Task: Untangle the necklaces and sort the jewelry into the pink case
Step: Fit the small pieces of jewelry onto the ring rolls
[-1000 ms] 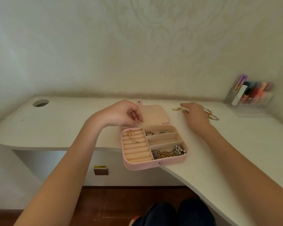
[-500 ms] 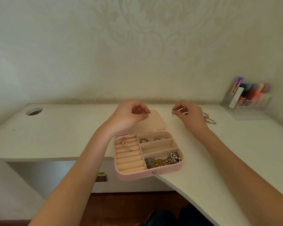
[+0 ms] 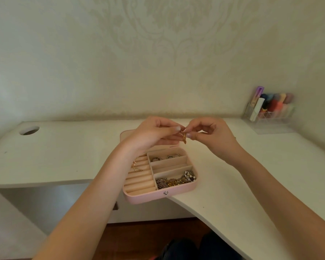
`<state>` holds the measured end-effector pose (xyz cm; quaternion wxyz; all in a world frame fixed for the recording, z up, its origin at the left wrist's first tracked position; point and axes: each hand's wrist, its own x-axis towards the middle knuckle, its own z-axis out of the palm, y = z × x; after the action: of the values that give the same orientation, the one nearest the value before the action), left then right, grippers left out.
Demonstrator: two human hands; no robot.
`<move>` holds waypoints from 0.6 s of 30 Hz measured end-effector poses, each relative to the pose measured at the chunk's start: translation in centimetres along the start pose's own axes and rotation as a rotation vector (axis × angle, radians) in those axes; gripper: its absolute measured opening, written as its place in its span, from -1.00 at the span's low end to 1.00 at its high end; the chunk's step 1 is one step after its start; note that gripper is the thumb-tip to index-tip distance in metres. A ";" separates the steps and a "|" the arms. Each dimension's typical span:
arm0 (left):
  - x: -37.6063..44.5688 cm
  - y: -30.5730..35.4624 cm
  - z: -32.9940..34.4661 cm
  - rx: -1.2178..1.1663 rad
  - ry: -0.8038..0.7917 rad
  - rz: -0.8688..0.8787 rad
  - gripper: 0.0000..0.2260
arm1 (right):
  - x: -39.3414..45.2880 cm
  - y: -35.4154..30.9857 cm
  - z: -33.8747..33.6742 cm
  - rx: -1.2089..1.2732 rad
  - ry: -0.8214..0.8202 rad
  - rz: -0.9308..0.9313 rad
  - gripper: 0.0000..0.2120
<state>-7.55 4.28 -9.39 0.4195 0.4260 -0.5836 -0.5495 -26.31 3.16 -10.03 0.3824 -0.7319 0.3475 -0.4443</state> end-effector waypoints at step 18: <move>-2.5 1.7 -0.6 0.245 0.188 0.127 -0.91 | -1.3 -1.2 2.5 0.290 -0.036 0.353 -0.76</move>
<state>-6.31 6.57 -7.71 0.4511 0.4858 -0.6300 -0.4044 -24.26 5.47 -10.24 0.5617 -0.6047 0.3957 -0.4027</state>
